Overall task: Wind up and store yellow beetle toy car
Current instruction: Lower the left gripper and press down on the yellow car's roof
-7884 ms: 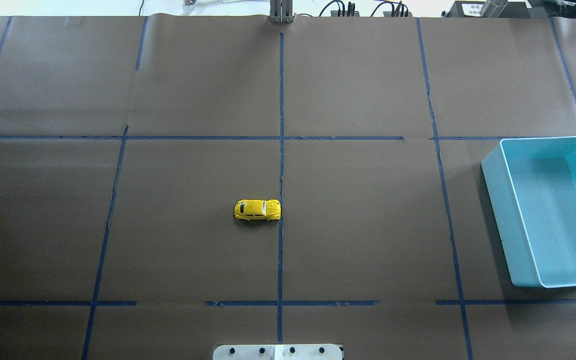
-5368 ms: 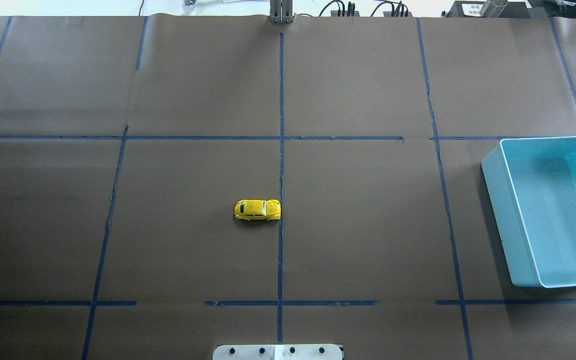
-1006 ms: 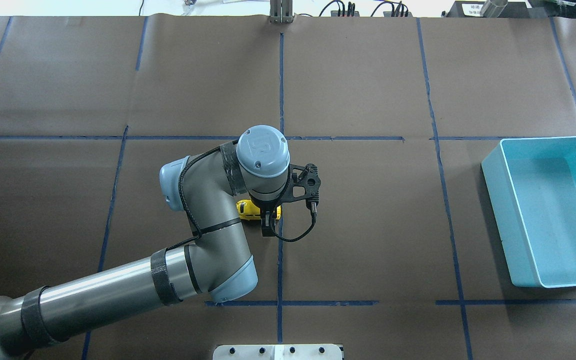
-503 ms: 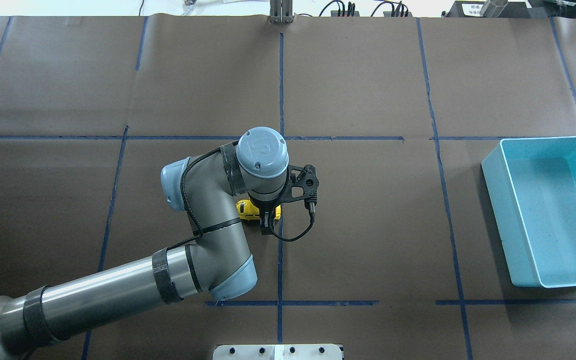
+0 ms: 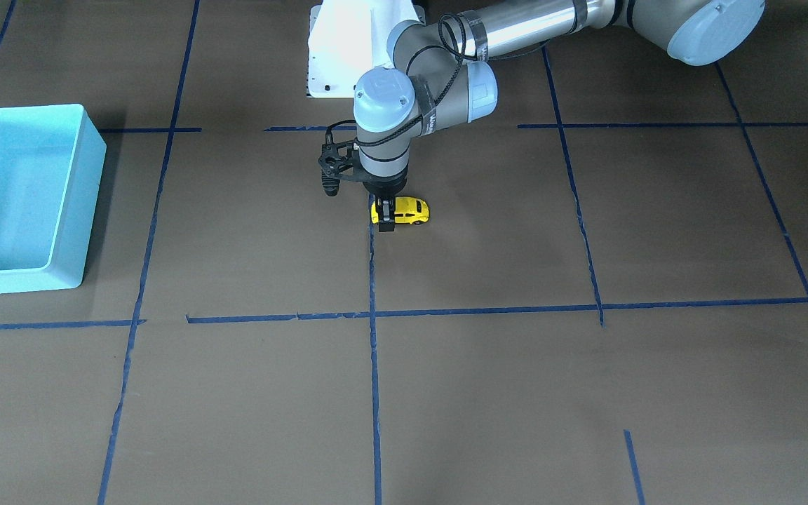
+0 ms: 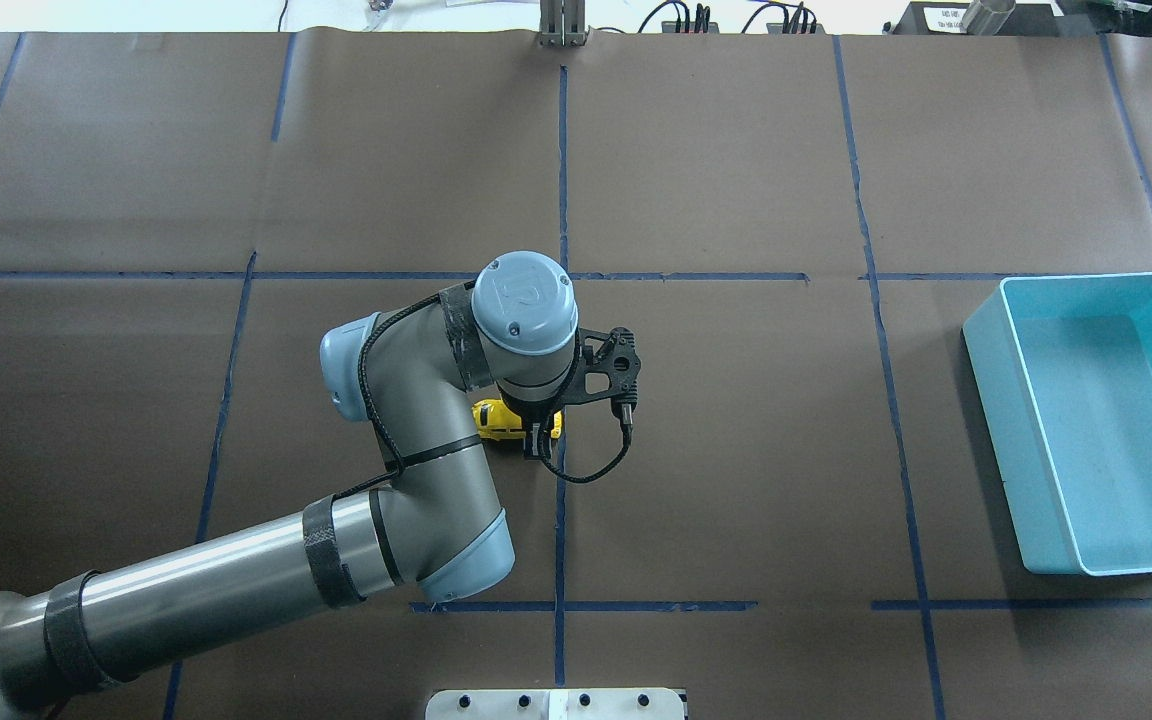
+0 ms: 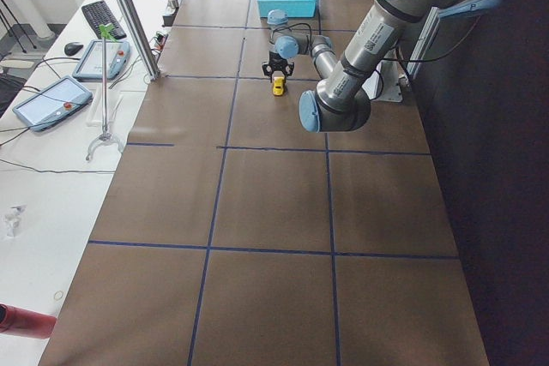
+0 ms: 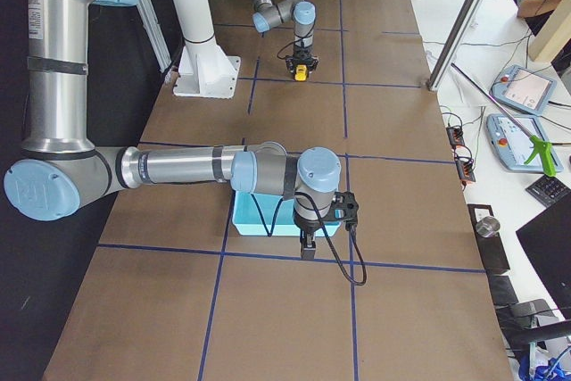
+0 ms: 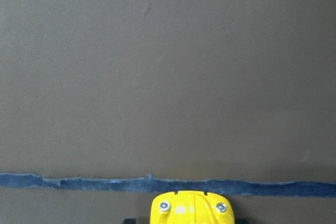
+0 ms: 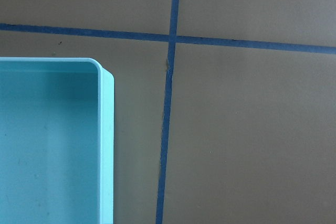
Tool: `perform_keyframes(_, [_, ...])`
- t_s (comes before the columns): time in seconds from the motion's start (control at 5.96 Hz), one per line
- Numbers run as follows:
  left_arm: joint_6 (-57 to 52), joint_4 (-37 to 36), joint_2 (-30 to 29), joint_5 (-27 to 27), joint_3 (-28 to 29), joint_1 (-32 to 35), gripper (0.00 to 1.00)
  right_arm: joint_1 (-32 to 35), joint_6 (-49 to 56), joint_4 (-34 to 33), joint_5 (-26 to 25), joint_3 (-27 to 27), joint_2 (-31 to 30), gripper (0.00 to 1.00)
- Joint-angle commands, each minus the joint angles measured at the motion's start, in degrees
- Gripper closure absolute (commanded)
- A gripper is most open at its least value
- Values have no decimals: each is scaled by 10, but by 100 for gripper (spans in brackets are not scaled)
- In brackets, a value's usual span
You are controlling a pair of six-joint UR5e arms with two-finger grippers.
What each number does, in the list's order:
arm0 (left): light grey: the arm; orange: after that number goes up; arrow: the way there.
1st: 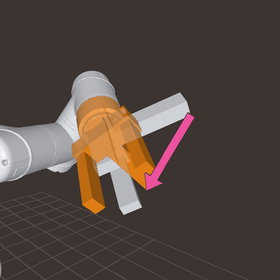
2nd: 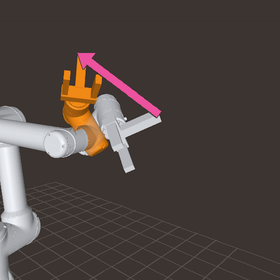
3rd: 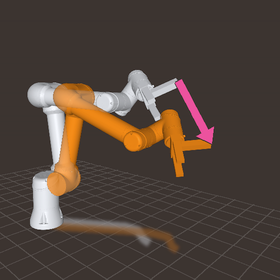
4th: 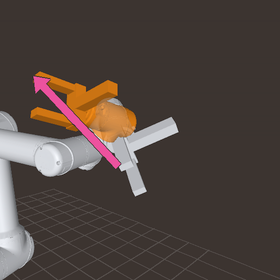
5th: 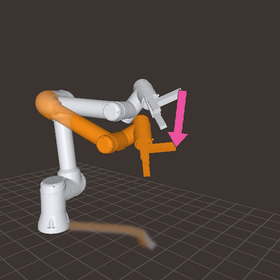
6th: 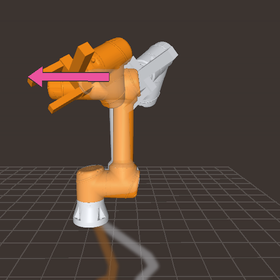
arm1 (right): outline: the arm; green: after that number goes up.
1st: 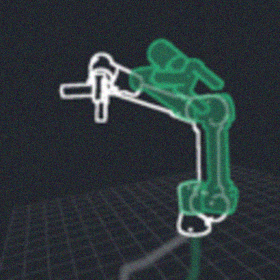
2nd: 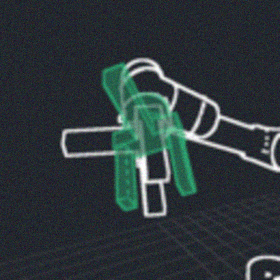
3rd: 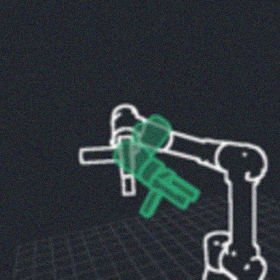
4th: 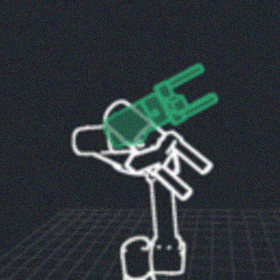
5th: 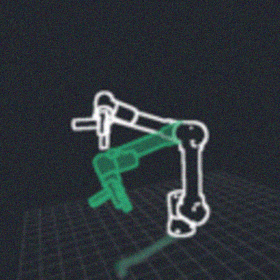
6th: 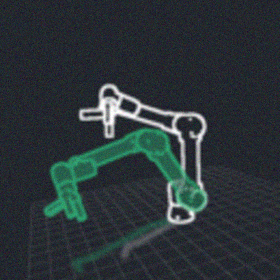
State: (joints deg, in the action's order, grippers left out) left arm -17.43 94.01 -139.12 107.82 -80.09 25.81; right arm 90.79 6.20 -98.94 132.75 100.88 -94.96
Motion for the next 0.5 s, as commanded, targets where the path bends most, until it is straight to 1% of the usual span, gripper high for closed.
perform_keyframes(0.0, [-1, -4, 4, 2, -16, 4, 85, 0, 0, 0, 1, 0, 0, 0])
perform_keyframes(0.17, [-3, -5, 5, 2, -22, 7, 96, 0, 0, 0, 1, -2, 0, 0])
perform_keyframes(0.34, [-4, -5, 5, 13, -27, 17, 100, 0, 0, -1, 1, -2, -1, 0])
